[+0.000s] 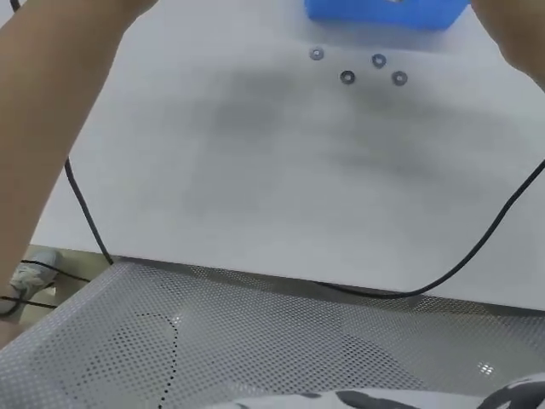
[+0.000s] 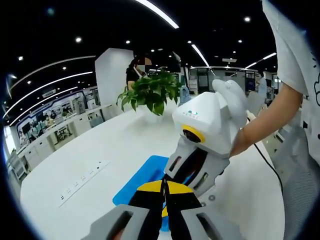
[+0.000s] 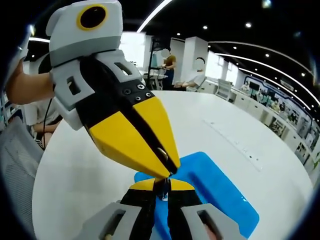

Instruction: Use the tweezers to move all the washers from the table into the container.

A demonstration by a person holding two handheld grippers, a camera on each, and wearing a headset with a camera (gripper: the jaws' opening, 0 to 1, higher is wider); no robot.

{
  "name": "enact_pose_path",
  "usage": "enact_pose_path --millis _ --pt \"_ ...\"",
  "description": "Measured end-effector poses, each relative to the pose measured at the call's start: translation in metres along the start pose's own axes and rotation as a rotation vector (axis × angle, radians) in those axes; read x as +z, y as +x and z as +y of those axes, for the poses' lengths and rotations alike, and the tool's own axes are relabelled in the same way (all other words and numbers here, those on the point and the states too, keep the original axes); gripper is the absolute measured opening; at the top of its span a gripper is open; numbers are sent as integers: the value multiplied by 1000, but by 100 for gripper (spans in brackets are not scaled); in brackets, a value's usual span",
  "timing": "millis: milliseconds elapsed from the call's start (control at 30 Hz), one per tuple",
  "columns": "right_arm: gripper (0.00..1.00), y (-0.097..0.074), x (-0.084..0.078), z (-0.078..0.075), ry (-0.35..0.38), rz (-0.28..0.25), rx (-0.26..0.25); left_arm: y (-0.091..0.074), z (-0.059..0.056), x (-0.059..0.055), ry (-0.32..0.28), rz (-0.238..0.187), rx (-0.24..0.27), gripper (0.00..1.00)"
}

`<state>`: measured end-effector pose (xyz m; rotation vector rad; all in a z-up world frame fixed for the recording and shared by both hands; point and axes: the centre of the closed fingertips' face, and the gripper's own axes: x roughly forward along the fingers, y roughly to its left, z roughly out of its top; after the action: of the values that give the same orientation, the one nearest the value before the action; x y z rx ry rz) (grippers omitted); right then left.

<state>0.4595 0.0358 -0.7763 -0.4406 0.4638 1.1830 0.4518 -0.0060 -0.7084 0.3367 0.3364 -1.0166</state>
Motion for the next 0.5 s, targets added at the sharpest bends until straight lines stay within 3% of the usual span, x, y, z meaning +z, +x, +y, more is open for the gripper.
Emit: enact_pose_path --millis 233,300,500 --pt "5 1 1 1 32 2 10 -2 0 0 -13 -1 2 0" --pt "6 -1 2 1 11 3 -2 -5 0 1 -20 -4 7 0" --pt "6 -21 26 8 7 -49 -18 -25 -8 24 -10 -43 23 0"
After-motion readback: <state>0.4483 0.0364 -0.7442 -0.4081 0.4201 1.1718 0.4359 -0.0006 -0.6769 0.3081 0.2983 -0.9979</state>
